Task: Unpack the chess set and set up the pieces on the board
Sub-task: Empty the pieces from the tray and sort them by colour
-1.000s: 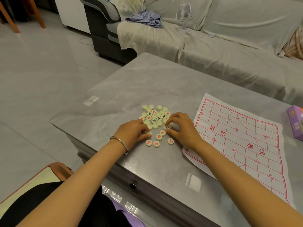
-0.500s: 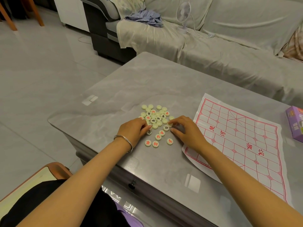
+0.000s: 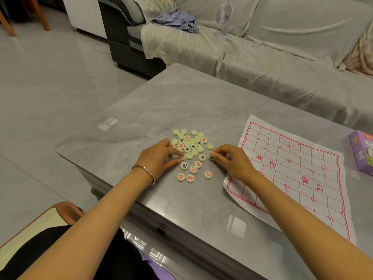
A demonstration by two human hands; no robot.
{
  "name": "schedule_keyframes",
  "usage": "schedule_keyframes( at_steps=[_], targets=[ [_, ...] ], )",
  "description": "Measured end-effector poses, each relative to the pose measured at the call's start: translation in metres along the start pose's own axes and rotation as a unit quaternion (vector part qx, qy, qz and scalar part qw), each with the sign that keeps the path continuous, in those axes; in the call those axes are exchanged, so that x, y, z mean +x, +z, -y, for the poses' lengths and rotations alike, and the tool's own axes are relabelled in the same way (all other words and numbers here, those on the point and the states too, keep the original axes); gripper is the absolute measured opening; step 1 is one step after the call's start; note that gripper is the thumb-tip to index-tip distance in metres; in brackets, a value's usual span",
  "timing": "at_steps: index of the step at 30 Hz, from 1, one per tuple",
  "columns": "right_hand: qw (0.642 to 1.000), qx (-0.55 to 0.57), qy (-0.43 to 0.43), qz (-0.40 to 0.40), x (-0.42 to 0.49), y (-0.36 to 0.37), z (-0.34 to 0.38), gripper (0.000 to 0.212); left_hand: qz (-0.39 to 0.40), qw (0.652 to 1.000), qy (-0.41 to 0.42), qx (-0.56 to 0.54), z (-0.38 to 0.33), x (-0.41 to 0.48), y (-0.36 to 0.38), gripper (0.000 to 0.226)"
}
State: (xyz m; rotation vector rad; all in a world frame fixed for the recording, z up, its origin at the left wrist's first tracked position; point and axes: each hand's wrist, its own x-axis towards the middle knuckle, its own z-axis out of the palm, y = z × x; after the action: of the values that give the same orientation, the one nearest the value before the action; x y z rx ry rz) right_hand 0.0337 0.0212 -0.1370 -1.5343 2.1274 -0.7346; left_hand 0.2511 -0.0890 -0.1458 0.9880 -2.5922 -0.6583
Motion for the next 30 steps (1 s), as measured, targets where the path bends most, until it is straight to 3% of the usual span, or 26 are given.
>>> schedule_keyframes(
  at_steps=[6,11,15,22,30],
  targets=[
    [0.998,0.046,0.041,-0.023,0.004,0.003,-0.002,0.01,-0.019,1.0,0.013,0.007,-0.001,0.002,0.002,0.024],
    [0.998,0.019,-0.012,-0.064,0.007,0.006,0.005,0.017,-0.026,1.0,0.014,0.001,-0.003,0.011,0.005,0.019],
    [0.997,-0.041,-0.051,-0.044,0.017,0.012,0.015,0.024,-0.017,1.0,0.001,-0.005,-0.003,0.014,0.007,0.017],
    [0.997,-0.067,-0.008,-0.033,0.036,0.015,0.023,0.019,0.002,0.999,0.036,0.002,0.004,0.012,0.003,0.024],
    [0.99,-0.117,-0.029,-0.067,0.043,0.021,0.015,0.03,-0.023,1.0,-0.001,-0.003,0.003,0.015,0.008,0.027]
  ],
)
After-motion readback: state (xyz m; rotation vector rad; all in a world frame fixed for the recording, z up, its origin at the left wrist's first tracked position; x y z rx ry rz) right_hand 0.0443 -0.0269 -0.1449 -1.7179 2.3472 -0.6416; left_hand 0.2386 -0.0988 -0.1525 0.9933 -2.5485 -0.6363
